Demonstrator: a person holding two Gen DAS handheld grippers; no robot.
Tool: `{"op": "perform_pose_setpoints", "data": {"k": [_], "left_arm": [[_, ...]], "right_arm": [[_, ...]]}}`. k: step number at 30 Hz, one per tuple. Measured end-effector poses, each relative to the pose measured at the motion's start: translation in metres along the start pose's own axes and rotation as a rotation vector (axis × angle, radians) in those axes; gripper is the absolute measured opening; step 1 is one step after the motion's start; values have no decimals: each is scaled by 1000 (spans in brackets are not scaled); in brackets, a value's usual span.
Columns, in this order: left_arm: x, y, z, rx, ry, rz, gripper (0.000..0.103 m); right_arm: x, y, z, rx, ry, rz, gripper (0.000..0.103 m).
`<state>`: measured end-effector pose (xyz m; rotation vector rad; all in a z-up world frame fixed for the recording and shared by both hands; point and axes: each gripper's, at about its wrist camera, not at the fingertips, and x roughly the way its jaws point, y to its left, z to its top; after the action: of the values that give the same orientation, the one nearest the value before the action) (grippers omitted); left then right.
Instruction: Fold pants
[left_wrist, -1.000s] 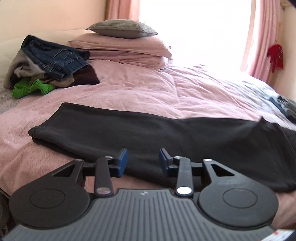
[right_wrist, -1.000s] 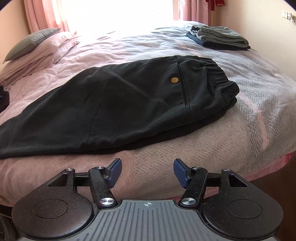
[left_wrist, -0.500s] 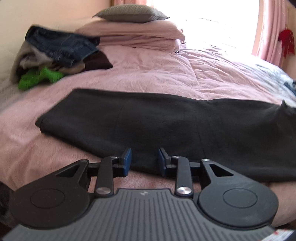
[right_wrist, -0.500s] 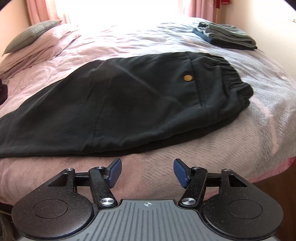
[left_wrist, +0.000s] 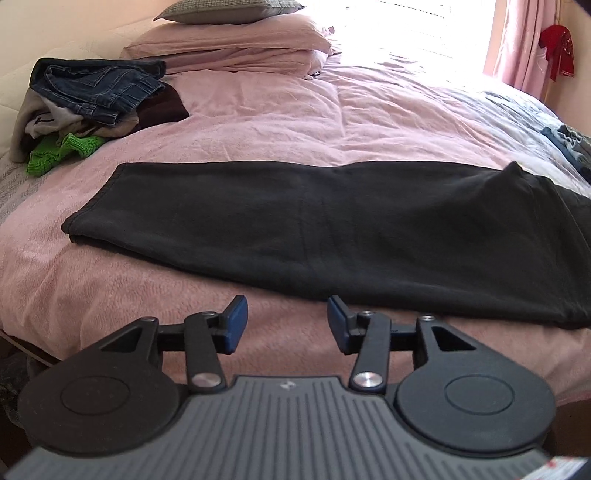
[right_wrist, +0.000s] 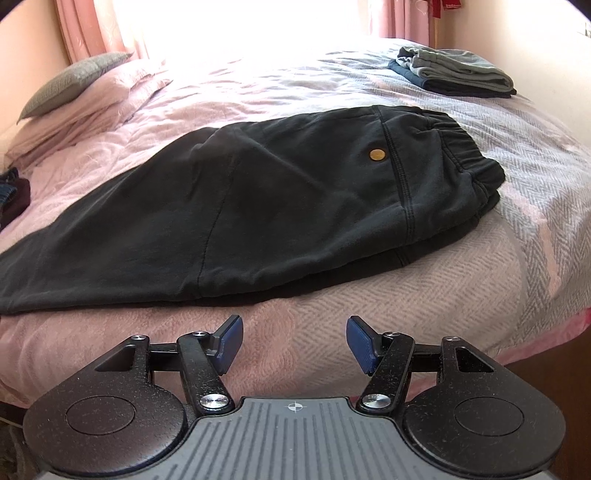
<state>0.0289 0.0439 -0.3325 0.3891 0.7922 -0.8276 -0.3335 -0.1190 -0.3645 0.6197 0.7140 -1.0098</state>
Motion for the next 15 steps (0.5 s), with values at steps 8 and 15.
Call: {"op": "perform_pose_setpoints", "data": {"k": [8,15], "left_arm": [[-31,-30,-4,40,-32,45,51],[-31,-27,-4,-18,-56,-15,53]], "right_arm": [[-22,-30,-6,46,-56,42,59],[-34,-55,-6,54,-64,30,59]]}}
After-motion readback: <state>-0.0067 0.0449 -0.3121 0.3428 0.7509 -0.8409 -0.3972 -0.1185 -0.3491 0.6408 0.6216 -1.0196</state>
